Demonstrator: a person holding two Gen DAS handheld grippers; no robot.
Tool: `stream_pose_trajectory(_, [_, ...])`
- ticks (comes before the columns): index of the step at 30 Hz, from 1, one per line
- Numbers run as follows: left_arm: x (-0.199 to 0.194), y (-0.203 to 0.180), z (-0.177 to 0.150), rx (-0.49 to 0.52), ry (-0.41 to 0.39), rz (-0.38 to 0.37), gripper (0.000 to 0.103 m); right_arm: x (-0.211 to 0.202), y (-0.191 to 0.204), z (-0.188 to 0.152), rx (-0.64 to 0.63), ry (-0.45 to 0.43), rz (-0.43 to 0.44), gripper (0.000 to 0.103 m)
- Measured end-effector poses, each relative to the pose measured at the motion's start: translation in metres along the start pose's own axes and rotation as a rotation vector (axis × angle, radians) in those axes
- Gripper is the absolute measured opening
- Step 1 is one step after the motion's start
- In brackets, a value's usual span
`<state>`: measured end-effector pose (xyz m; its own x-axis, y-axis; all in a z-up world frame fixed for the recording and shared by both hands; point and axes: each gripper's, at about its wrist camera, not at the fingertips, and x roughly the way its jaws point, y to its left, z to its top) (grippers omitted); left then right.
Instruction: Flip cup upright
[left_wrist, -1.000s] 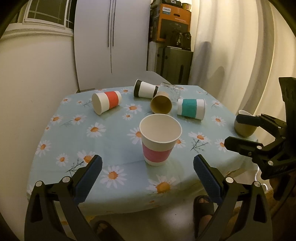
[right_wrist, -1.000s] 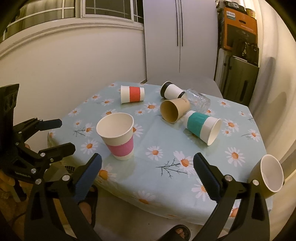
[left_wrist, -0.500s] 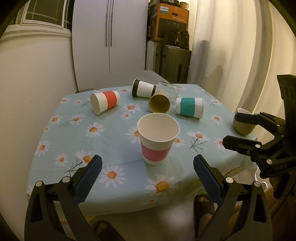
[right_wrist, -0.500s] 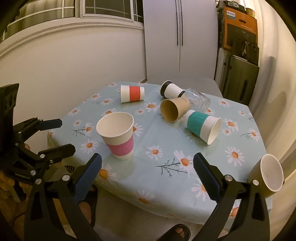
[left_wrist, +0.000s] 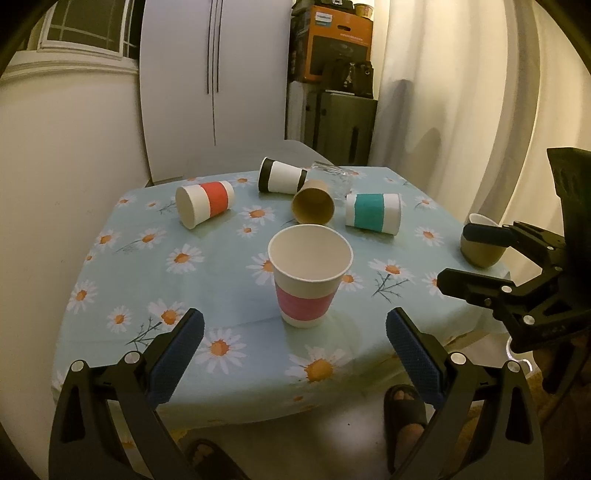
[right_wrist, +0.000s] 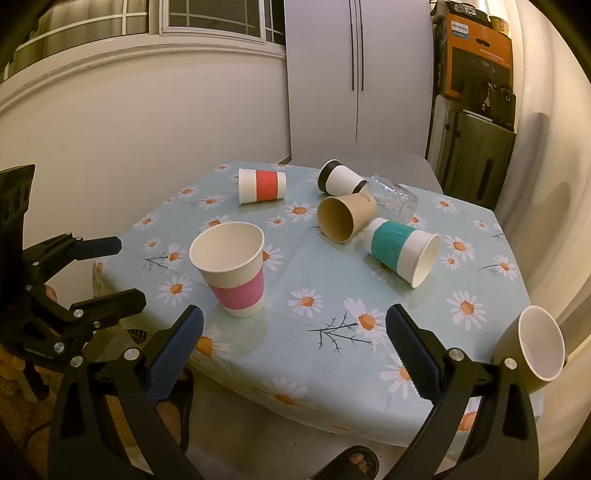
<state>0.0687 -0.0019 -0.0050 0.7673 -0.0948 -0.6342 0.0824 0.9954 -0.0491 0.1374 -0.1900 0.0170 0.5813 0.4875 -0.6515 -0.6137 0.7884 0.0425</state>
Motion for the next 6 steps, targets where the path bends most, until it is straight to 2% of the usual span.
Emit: stream_pose_trajectory(6, [-0.0006, -0.0008, -0.0003, -0.003, 0.003, -0.009, 0.096, 0.0002, -0.0001, -0.0001, -0.002, 0.001, -0.003, 0.098])
